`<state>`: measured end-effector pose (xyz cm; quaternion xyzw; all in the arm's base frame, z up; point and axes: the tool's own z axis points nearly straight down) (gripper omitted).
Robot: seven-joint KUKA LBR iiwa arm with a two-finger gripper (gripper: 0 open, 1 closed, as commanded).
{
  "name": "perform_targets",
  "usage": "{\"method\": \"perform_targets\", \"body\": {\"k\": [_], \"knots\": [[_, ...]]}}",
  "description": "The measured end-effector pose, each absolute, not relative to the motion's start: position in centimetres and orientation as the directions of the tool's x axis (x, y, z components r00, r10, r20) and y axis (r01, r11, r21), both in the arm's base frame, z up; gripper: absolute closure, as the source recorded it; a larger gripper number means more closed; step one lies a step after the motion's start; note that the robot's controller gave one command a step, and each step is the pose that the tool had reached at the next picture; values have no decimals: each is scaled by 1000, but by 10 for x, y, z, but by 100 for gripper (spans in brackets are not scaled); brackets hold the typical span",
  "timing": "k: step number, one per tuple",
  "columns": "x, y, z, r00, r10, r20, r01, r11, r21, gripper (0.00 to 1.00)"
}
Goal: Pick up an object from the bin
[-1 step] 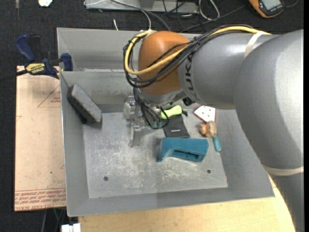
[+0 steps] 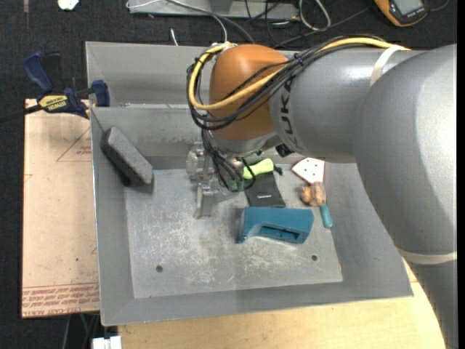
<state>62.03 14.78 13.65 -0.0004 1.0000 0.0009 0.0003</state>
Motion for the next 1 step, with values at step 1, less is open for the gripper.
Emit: {"method": "perform_targets", "body": {"k": [1], "knots": [[593,77,98,-1000,19,0,19,1000,3,0]]}}
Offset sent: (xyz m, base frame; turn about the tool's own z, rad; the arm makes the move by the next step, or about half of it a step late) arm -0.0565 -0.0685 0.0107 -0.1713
